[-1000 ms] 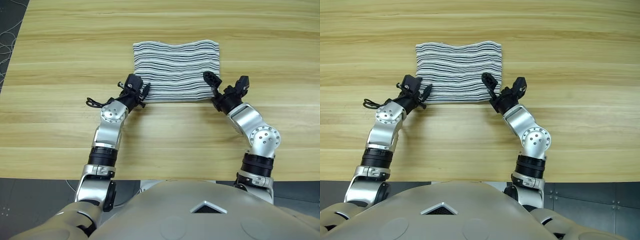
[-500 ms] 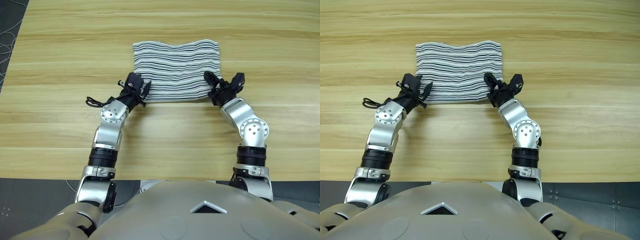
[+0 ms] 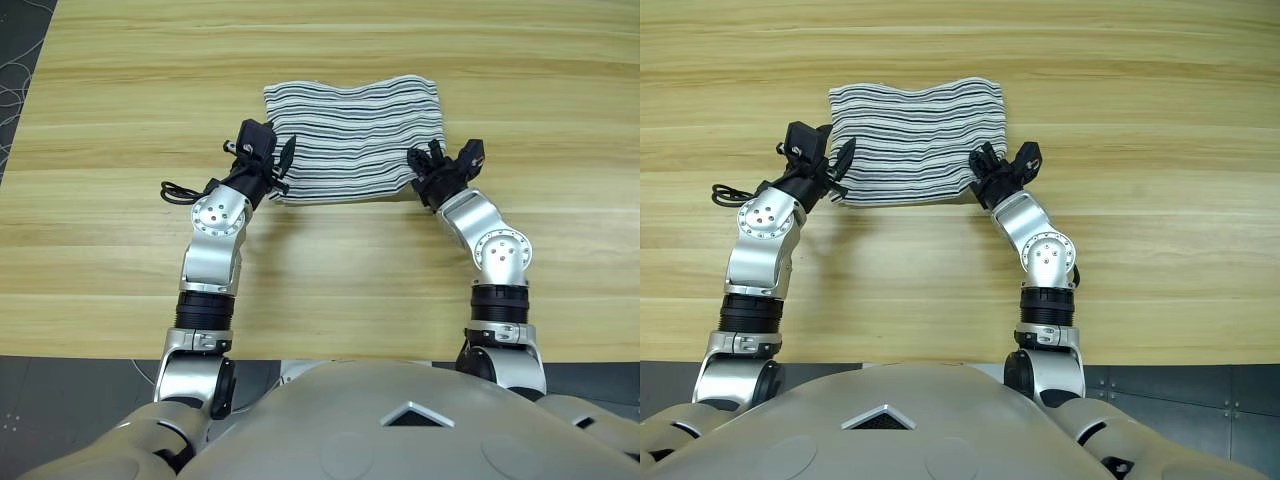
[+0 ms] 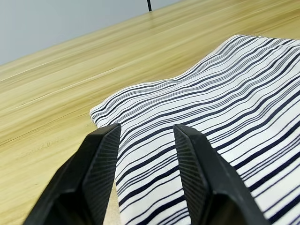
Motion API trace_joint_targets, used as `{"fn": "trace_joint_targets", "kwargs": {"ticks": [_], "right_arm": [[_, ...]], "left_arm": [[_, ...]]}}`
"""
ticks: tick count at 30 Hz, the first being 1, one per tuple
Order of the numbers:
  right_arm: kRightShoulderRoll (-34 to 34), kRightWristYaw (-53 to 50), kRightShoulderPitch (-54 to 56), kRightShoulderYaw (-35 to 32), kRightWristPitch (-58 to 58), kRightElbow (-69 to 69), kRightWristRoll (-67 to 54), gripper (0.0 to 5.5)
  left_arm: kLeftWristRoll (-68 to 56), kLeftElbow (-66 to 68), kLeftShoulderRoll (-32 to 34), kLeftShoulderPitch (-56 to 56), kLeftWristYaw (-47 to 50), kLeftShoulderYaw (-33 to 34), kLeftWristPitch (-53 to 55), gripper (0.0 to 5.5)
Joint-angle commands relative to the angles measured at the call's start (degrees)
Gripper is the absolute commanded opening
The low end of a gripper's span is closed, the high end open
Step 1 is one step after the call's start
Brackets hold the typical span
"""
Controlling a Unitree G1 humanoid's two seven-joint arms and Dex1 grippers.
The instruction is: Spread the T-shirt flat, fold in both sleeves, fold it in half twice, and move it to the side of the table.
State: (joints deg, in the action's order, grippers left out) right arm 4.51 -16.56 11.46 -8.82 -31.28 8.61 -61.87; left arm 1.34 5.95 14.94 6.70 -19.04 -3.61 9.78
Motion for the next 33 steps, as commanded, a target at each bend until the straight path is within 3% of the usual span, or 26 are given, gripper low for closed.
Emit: {"fn": "trace_joint_targets", "kwargs": {"ticks": [1,9,19,33], "right_arm": [[0.7,0.5,0.6,-3.3,1.8,2.8,3.3,0.19],[-3.1,3.9,1.0,-6.5,-1.8,3.8,6.9,0.19],[-2.1,6.8,1.7,-5.9,-6.3,2.4,9.8,0.19],[-3.8,10.8,8.6,-2.9,1.0,-0.7,23.9,0.18]], "left_arm": [[-0.1,-0.6,0.3,0.8,0.5,0.6,0.8,2.07],[1.4,0.8,1.7,0.0,-1.4,-1.8,1.0,2.07],[2.1,-4.2,6.8,-4.8,-15.0,-11.6,1.5,2.07],[2.6,-1.8,6.0,-4.8,-11.9,-11.4,3.2,2.07]]}}
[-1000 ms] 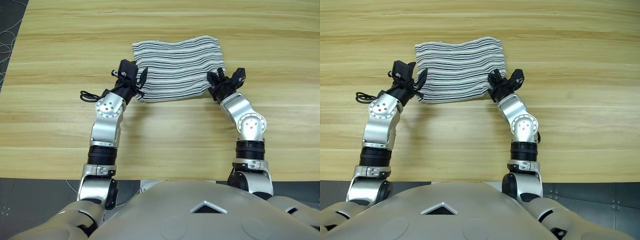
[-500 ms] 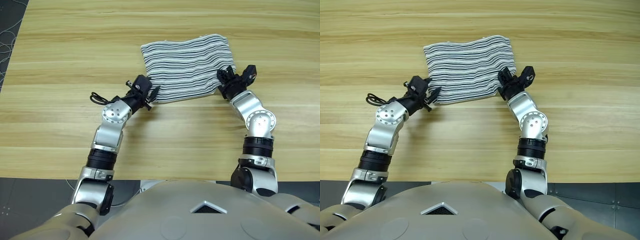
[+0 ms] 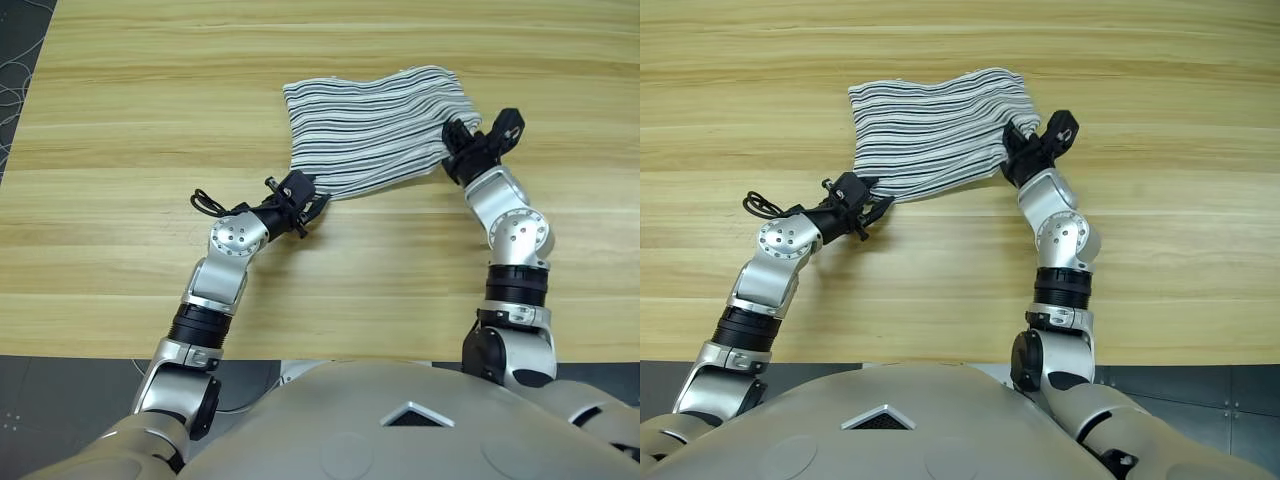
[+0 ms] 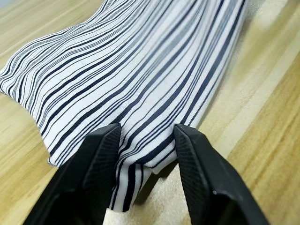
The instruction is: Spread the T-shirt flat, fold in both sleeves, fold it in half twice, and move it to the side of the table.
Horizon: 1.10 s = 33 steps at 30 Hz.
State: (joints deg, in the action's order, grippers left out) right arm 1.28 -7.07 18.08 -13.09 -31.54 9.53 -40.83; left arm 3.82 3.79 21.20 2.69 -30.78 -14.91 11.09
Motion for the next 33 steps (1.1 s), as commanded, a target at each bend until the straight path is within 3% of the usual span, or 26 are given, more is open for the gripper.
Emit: {"fn": "trace_joint_targets", "kwargs": {"ticks": [1,5,11,17,26,27,33], "right_arm": [[-0.6,2.0,2.6,2.3,1.7,-2.1,4.1,0.18],[0.7,4.6,5.7,6.0,-0.4,-1.9,6.5,0.18],[4.3,13.2,7.6,21.6,-11.1,0.5,10.2,0.18],[9.7,22.0,11.0,35.2,-12.0,8.0,17.2,0.16],[8.6,17.1,20.2,26.4,1.3,33.5,22.6,0.16],[8.3,17.2,20.8,25.9,2.1,35.4,22.6,0.53],[8.8,24.4,22.0,24.5,-0.2,36.9,22.4,1.50]], "left_arm": [[-0.2,0.5,-0.4,-0.8,-0.3,-0.3,2.0,2.07],[-0.7,0.4,-1.1,-0.6,-0.9,-1.0,2.6,2.07],[-1.2,-0.2,-1.8,1.2,-1.0,-1.0,3.3,2.07],[-1.3,-0.1,-2.6,2.8,-0.9,-0.7,3.4,2.07],[-2.1,-6.4,-2.6,0.6,-0.9,-0.3,4.6,2.07],[-2.2,-7.0,-2.6,0.5,-1.0,-0.2,4.7,2.07],[-2.6,-9.6,-1.8,0.0,-1.2,0.1,5.5,2.07]]}}
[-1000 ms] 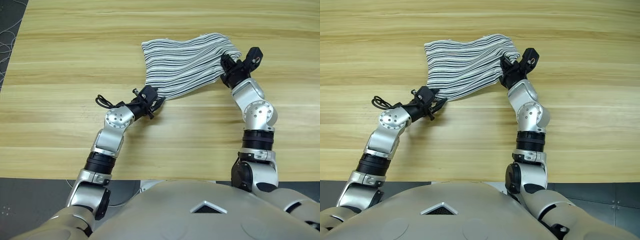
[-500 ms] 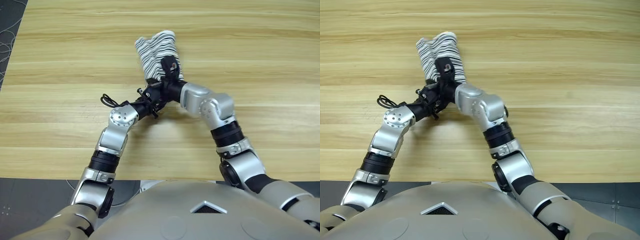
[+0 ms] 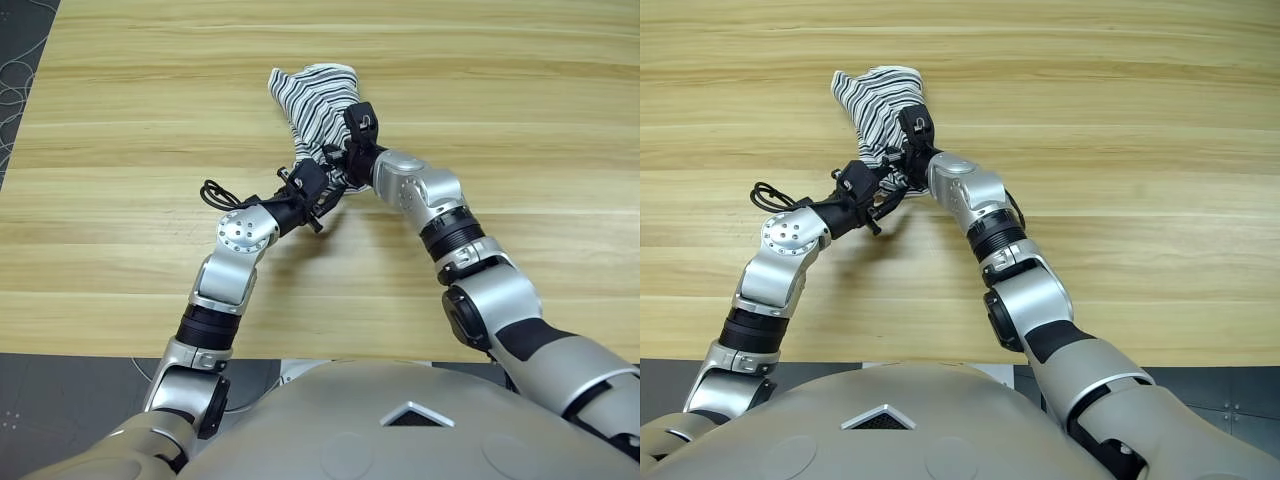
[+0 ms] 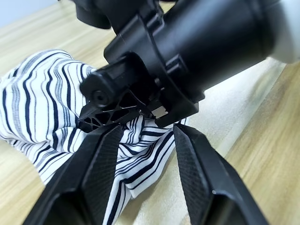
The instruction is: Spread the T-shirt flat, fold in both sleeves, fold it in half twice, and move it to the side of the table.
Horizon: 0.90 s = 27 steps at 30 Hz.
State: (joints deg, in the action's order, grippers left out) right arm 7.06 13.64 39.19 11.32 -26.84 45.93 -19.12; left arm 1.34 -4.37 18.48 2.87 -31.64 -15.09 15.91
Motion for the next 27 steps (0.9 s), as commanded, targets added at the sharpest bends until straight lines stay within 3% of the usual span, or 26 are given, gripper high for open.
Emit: {"fn": "trace_joint_targets", "kwargs": {"ticks": [1,9,15,27], "right_arm": [[2.8,5.7,1.0,0.2,-6.3,-0.7,0.0,1.69],[0.9,15.9,-1.0,3.3,-13.4,-14.2,-0.4,2.43],[0.4,17.0,-2.4,4.3,-12.9,-16.1,2.1,3.20],[-0.3,20.8,-5.9,7.2,-15.6,-18.1,3.5,4.52]], "left_arm": [[-0.2,-1.8,1.0,-0.2,-0.4,0.3,0.8,2.07],[-3.0,-5.7,1.2,-0.5,-1.2,1.4,2.8,2.07],[-11.0,-16.1,0.4,-0.7,0.3,8.1,9.1,2.07],[-11.7,-10.2,-0.9,7.2,7.1,16.7,8.3,2.07]]}}
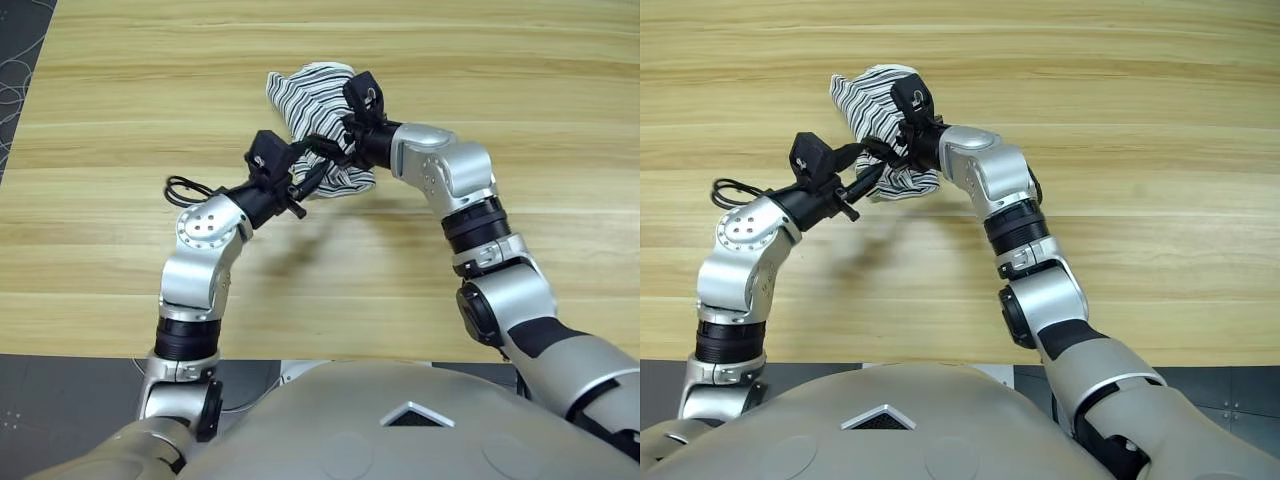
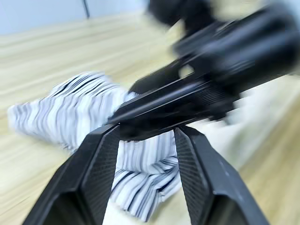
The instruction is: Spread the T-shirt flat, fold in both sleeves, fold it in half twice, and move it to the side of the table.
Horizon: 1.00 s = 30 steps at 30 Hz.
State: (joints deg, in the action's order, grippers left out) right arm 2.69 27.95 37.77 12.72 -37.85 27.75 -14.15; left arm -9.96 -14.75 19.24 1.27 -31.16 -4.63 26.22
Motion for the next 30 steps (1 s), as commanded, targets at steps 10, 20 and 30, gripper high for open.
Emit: {"fn": "trace_joint_targets", "kwargs": {"ticks": [10,20,30], "right_arm": [[4.0,7.4,-7.1,6.2,-6.6,-2.2,-1.9,5.46],[4.2,7.8,-7.0,5.8,-2.0,-2.6,-0.3,5.46],[1.1,15.2,-11.2,17.7,-0.6,-8.3,3.5,5.46]], "left_arm": [[-1.6,3.6,-6.1,18.5,22.8,21.0,-19.5,2.07],[1.8,5.4,-5.9,17.9,24.9,19.7,-24.6,2.07],[3.2,8.2,-5.5,17.8,24.5,17.9,-24.1,2.07]]}}
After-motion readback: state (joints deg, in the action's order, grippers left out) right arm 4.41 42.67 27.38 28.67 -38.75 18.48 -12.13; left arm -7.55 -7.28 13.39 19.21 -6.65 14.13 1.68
